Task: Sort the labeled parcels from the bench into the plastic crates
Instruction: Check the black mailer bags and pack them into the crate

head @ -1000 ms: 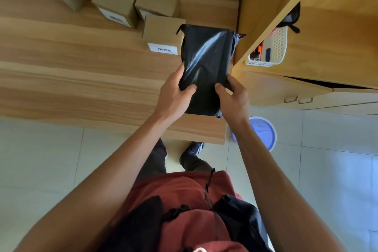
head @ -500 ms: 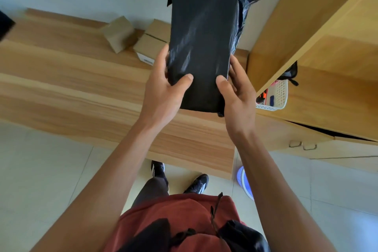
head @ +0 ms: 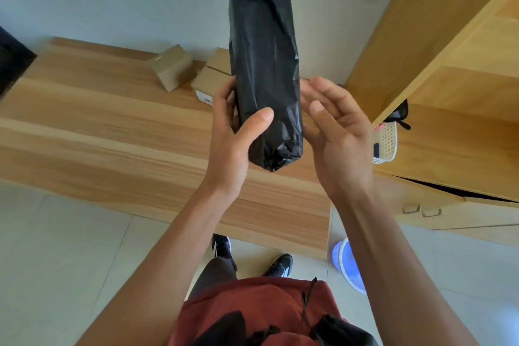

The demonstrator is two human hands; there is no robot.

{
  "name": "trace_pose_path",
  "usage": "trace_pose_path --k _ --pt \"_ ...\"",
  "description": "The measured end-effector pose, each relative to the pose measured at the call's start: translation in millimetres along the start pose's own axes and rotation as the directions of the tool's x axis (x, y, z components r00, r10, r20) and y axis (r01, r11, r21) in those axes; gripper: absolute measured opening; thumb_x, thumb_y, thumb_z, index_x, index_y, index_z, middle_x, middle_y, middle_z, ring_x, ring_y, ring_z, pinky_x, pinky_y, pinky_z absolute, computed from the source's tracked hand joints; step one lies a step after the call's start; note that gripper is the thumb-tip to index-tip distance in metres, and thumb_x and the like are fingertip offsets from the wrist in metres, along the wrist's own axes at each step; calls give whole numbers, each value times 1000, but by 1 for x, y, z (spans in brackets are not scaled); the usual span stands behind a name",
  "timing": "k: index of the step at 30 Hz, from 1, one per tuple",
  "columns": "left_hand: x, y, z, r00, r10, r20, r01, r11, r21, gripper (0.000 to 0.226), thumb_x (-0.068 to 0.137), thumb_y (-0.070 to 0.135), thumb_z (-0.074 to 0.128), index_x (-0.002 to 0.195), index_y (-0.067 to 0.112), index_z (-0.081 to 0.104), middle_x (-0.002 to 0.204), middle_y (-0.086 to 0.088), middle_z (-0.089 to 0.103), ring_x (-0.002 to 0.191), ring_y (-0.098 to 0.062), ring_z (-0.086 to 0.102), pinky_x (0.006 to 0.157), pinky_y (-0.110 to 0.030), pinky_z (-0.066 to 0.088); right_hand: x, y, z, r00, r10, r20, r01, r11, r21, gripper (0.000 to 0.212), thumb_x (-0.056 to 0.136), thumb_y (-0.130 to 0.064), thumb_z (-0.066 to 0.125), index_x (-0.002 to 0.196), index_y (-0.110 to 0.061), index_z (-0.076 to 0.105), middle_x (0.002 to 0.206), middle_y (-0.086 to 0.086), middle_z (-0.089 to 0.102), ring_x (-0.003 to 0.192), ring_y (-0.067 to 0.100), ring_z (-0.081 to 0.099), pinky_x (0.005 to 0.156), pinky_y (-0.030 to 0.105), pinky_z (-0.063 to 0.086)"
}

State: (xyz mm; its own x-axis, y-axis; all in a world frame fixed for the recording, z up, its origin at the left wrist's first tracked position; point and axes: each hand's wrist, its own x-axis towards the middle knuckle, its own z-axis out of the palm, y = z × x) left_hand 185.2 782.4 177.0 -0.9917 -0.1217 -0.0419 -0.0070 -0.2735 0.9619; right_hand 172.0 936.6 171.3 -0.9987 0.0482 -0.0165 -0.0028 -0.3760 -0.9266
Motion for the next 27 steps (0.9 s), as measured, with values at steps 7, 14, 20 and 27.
trace_pose_path --k 7,14,20,27 --pt "5 -1 -12 995 -44 87 54 992 -118 75 89 29 64 152 -1 36 147 -32 49 136 -48 50 116 -62 40 -2 8 13 982 173 80 -153 966 -210 44 106 -30 56 147 -13 56 136 2 69 125 20 66 106 45 54" --pt "20 4 -31 989 -23 146 30 998 -46 53 97 22 61 145 5 50 138 -16 64 131 -32 60 106 -45 51 11 9 20 982 173 73 -161 976 -145 37 107 -16 53 143 -6 58 133 13 70 123 33 67 102 53 55" --pt "44 15 -52 988 144 60 -152 976 158 53 92 7 72 140 24 57 129 9 69 120 -15 65 93 -35 57 26 18 35 994 40 -98 -54 988 -144 39 99 -10 67 137 -4 61 131 12 71 126 31 65 111 57 48" --pt "76 25 -82 983 124 138 -155 956 249 46 100 7 64 144 21 59 139 7 66 122 -15 66 103 -35 55 38 24 76 965 -91 -247 37 976 -215 44 92 -3 76 130 -14 58 127 5 71 118 21 69 97 41 59"
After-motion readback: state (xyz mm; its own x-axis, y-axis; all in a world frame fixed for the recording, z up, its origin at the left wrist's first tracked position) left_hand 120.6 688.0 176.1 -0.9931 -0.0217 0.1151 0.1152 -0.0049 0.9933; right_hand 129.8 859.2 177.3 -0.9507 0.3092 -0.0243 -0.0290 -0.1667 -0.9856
